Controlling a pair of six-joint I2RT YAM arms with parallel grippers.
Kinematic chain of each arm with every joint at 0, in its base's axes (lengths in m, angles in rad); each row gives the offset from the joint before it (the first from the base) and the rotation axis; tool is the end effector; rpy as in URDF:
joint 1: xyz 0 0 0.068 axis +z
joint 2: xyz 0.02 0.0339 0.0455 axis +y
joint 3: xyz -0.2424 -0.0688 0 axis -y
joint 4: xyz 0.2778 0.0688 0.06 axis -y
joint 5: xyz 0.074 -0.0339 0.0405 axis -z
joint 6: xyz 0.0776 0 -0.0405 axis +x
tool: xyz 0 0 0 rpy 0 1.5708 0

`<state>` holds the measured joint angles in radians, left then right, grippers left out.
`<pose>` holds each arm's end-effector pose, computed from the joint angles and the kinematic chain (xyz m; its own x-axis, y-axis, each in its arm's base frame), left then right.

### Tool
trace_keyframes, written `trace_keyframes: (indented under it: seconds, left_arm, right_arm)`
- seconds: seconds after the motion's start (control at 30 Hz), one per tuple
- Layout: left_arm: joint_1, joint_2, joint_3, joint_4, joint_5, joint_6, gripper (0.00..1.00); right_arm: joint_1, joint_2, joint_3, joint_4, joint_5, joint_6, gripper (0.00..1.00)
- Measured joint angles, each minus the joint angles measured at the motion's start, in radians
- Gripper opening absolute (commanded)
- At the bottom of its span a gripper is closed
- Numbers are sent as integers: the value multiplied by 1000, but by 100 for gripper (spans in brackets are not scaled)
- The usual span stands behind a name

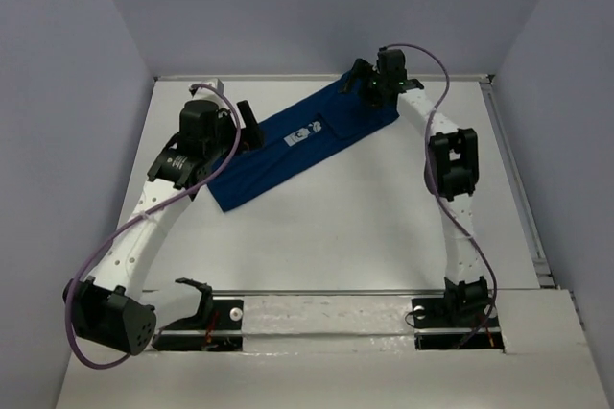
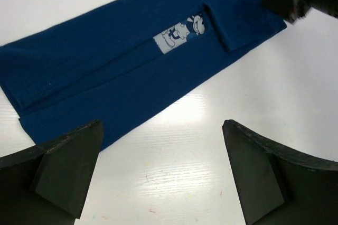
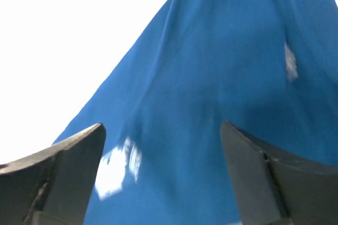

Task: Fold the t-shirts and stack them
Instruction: Rotate the tshirt 90 degrees

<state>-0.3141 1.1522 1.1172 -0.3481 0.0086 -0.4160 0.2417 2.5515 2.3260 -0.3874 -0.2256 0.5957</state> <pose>0.3249 -0.1062 0.3285 -0.4531 -0.2777 -0.8471 0.1459 0.9143 -0.3778 0.6056 0.1672 0.1587 -0.6929 0.3924 -0.6049 -0.0268 0.8243 0.5655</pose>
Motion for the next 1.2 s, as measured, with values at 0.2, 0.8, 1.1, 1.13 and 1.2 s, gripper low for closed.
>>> trace_keyframes:
  seconds: [0.2,0.8,1.1,1.13,1.2]
  left_arm:
    - [0,-14,51,0,4,11,99]
    - [0,-64,86,13,134,3,12]
    - [-9,-64,86,14,146,-1,19]
    - [-11,-64,86,14,146,-1,21]
    - [-11,-62,86,14,146,0,27]
  right_arm:
    - [25,-668,-689,190,-51,19,0]
    - [501,-574,-1180,540,117,444,62]
    - [520,-343,-946,584,159,638,0]
    - [519,-332,-940,588,158,653,0]
    - [518,-338,-949,587,161,660,0]
